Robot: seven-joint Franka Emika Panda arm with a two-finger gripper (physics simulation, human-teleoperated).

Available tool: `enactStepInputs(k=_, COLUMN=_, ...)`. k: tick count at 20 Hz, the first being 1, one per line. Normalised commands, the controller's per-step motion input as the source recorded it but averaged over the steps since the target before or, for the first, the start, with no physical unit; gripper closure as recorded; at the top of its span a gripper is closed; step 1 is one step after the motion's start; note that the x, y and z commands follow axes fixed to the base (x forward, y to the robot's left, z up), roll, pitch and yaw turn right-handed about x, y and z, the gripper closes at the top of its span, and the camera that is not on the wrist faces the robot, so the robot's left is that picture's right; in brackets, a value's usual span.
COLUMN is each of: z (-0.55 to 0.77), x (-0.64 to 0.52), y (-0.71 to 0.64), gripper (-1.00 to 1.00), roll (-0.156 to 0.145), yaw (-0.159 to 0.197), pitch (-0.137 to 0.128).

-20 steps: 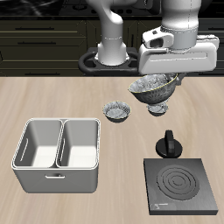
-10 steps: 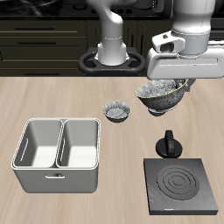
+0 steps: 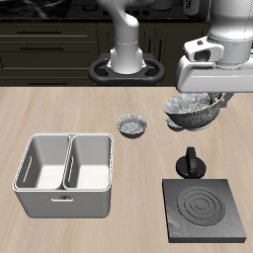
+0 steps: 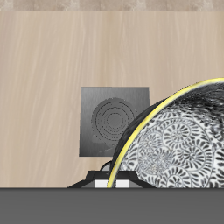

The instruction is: Place the largest bowl on the flat stove

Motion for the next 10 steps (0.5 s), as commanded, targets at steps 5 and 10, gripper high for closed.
enactStepInputs(k=5, z=0.03, x=0.12, y=0.08, gripper=1.0, roll=-0.007, yaw=-0.008, pitch=-0.008)
enactStepInputs(k=10, z=-0.15, x=0.2, y=-0.04, gripper=1.0, roll=-0.014, yaw=0.007, pitch=0.01)
